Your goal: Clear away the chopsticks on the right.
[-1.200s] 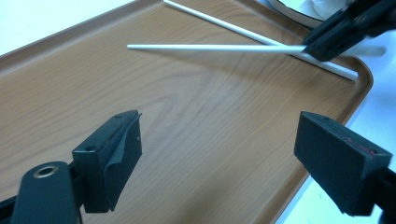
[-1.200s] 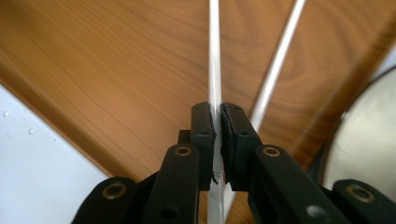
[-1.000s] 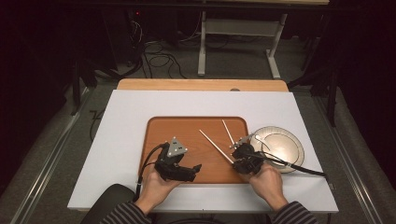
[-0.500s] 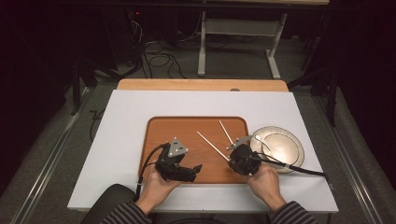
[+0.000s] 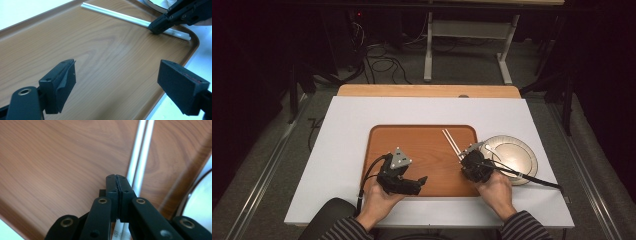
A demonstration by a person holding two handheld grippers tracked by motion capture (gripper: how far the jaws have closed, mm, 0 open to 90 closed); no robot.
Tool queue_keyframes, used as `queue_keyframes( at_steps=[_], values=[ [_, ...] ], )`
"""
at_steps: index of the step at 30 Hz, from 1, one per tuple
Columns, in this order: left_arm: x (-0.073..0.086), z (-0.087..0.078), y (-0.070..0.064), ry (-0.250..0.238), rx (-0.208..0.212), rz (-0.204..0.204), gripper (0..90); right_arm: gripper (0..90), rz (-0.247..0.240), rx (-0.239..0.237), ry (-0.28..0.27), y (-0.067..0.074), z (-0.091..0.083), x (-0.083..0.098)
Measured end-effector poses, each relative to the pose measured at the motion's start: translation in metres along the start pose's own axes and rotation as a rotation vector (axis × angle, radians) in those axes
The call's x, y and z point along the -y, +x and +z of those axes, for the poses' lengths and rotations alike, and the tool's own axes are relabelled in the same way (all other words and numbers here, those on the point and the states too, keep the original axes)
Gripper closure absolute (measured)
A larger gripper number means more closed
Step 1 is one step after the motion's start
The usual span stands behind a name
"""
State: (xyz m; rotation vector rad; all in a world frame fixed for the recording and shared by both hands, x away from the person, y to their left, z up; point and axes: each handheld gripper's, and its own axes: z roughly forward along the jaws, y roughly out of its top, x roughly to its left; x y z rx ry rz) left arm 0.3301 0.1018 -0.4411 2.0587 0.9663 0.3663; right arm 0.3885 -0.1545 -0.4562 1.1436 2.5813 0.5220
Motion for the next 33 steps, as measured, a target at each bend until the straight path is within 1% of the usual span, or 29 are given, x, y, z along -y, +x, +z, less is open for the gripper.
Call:
queue_keyframes(
  at_steps=[3, 5, 6, 7, 9, 10, 11, 12, 14, 16, 17, 18, 19, 20, 21, 22, 23, 24, 25, 28, 29, 33],
  values=[
    [0.0, -0.001, 0.0, -0.001, -0.003, -0.003, 15.8, 89.3, 0.013, -0.009, -0.003, -0.004, 0.0, 0.001],
    [0.001, -0.001, 0.0, -0.002, -0.004, -0.003, 15.7, 87.9, 0.014, -0.007, -0.005, -0.005, -0.001, 0.002],
    [0.001, -0.001, 0.0, -0.002, -0.004, -0.003, 15.7, 85.5, 0.007, -0.005, -0.012, -0.005, -0.001, 0.003],
    [0.001, -0.002, 0.0, -0.002, -0.005, -0.002, 15.7, 84.2, -0.008, -0.007, -0.03, -0.004, -0.005, 0.005],
    [0.001, -0.002, 0.001, -0.001, -0.005, -0.002, 15.8, 83.8, -0.011, -0.009, -0.039, -0.003, -0.008, 0.006],
    [0.001, -0.002, 0.0, -0.003, -0.005, -0.004, 15.7, 81.9, -0.02, -0.026, -0.073, -0.003, -0.018, 0.009],
    [0.001, -0.002, 0.0, -0.003, -0.005, -0.004, 15.7, 80.9, -0.022, -0.037, -0.092, -0.003, -0.024, 0.012],
    [0.002, -0.003, 0.0, -0.005, -0.007, -0.005, 15.7, 80.9, -0.022, -0.037, -0.092, -0.003, -0.024, 0.012],
    [0.002, -0.004, 0.0, -0.007, -0.009, -0.005, 15.8, 78.4, -0.042, -0.046, -0.137, -0.004, -0.039, 0.019],
    [0.002, -0.005, -0.001, -0.006, -0.012, -0.003, 15.7, 75.9, -0.048, -0.044, -0.17, -0.005, -0.052, 0.028],
    [0.003, -0.006, -0.001, -0.008, -0.014, -0.003, 15.7, 73.0, -0.041, -0.061, -0.201, -0.008, -0.063, 0.039],
    [0.003, -0.006, -0.001, -0.008, -0.015, -0.003, 15.7, 73.0, -0.041, -0.061, -0.201, -0.008, -0.063, 0.039],
    [0.004, -0.007, -0.002, -0.008, -0.017, -0.004, 15.7, 71.4, -0.031, -0.082, -0.212, -0.01, -0.066, 0.043],
    [0.004, -0.007, -0.002, -0.007, -0.017, -0.004, 15.7, 69.7, -0.015, -0.102, -0.226, -0.014, -0.069, 0.053],
    [0.005, -0.007, -0.002, -0.007, -0.018, -0.005, 15.8, 68.7, -0.003, -0.094, -0.254, -0.016, -0.071, 0.065],
    [0.005, -0.007, -0.002, -0.006, -0.018, -0.006, 15.8, 68.7, -0.003, -0.094, -0.254, -0.016, -0.071, 0.065],
    [0.006, -0.007, -0.002, -0.006, -0.021, -0.009, 15.8, 68.4, 0.018, -0.096, -0.277, -0.018, -0.07, 0.078],
    [0.006, -0.007, -0.002, -0.007, -0.021, -0.01, 15.8, 68.1, 0.018, -0.09, -0.27, -0.018, -0.069, 0.081],
    [0.007, -0.008, -0.003, -0.005, -0.022, -0.007, 15.8, 67.6, 0.004, -0.079, -0.27, -0.017, -0.07, 0.084],
    [0.008, -0.009, -0.003, -0.007, -0.026, -0.01, 15.8, 66.5, -0.004, -0.081, -0.285, -0.014, -0.072, 0.089],
    [0.009, -0.009, -0.003, -0.009, -0.027, -0.014, 15.8, 65.7, -0.015, -0.073, -0.278, -0.013, -0.069, 0.09],
    [0.01, -0.01, -0.003, -0.005, -0.025, -0.012, 16.0, 64.3, -0.023, -0.062, -0.271, -0.012, -0.066, 0.087]
  ],
)
